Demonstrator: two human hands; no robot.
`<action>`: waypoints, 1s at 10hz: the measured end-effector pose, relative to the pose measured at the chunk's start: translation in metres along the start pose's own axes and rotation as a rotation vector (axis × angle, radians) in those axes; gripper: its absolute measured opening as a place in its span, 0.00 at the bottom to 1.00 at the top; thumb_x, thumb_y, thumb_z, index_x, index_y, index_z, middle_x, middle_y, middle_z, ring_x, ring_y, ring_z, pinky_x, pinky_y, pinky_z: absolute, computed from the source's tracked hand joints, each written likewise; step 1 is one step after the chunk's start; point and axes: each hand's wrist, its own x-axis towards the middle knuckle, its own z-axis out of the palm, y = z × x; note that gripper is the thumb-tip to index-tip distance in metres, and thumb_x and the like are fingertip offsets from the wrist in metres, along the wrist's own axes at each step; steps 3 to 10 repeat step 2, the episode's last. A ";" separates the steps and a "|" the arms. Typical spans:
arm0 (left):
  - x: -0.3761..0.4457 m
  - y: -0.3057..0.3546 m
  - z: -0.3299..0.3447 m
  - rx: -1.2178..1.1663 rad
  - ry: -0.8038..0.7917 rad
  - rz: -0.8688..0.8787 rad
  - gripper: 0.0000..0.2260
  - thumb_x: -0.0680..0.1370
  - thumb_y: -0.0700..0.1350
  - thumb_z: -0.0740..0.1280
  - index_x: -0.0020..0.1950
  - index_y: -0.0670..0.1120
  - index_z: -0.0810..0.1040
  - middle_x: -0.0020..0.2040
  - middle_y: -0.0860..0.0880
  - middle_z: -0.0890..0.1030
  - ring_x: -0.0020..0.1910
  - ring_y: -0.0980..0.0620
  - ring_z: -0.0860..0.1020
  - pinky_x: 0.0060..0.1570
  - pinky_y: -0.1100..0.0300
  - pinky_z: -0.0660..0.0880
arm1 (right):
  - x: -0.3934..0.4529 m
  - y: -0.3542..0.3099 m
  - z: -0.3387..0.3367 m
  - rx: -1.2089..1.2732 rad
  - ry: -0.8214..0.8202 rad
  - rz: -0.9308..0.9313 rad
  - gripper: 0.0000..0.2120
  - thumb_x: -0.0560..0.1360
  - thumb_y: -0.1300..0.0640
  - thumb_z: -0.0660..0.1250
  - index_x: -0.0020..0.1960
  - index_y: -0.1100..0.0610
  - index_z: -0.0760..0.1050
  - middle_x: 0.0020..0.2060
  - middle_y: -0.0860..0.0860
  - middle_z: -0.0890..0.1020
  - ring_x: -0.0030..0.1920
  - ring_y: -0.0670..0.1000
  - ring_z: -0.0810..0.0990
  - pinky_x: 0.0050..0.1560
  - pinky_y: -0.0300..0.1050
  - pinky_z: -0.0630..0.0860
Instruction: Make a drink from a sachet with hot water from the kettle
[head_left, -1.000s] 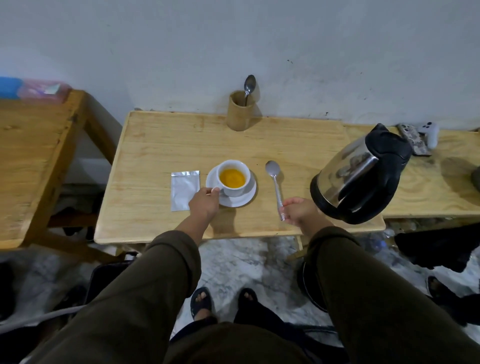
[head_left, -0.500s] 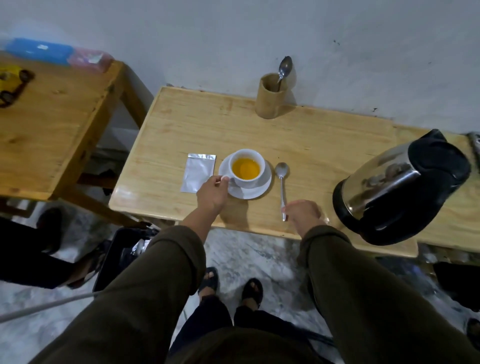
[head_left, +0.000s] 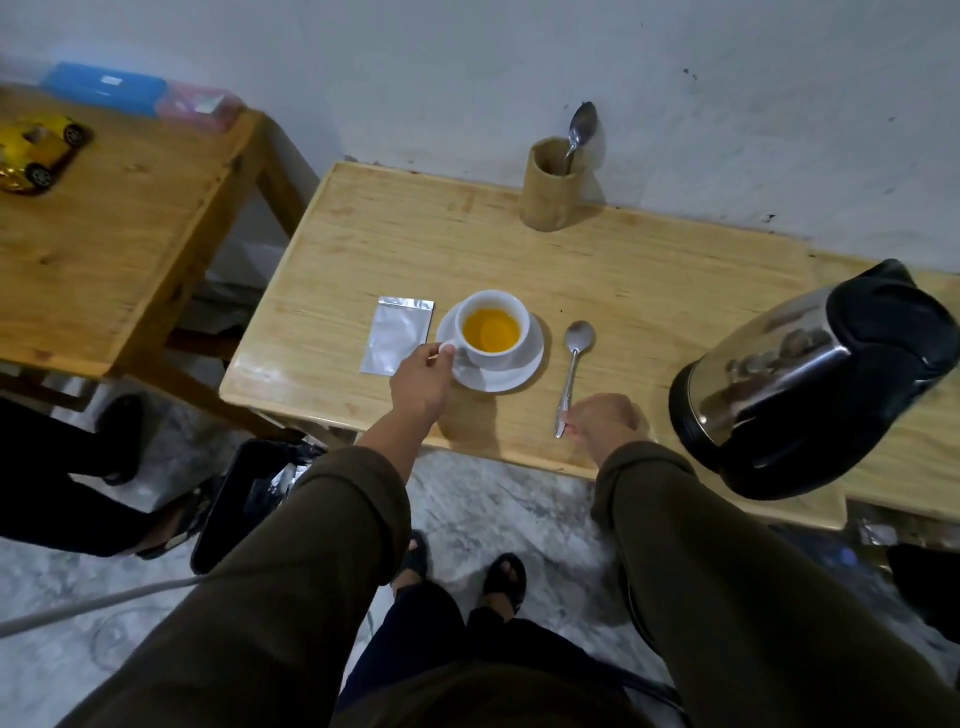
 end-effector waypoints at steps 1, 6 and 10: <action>0.003 0.000 -0.002 0.001 -0.006 0.002 0.20 0.81 0.54 0.56 0.67 0.45 0.74 0.66 0.43 0.78 0.66 0.43 0.73 0.66 0.52 0.67 | -0.008 -0.005 -0.004 0.062 0.042 -0.002 0.10 0.72 0.50 0.71 0.41 0.57 0.78 0.42 0.52 0.82 0.39 0.51 0.80 0.23 0.39 0.61; 0.000 0.002 -0.003 -0.063 0.013 0.002 0.21 0.80 0.54 0.59 0.70 0.45 0.70 0.65 0.42 0.78 0.67 0.43 0.74 0.66 0.53 0.68 | -0.021 -0.009 -0.015 0.114 0.118 -0.003 0.09 0.74 0.52 0.69 0.42 0.58 0.76 0.41 0.53 0.78 0.41 0.53 0.76 0.25 0.39 0.62; 0.000 0.002 -0.003 -0.063 0.013 0.002 0.21 0.80 0.54 0.59 0.70 0.45 0.70 0.65 0.42 0.78 0.67 0.43 0.74 0.66 0.53 0.68 | -0.021 -0.009 -0.015 0.114 0.118 -0.003 0.09 0.74 0.52 0.69 0.42 0.58 0.76 0.41 0.53 0.78 0.41 0.53 0.76 0.25 0.39 0.62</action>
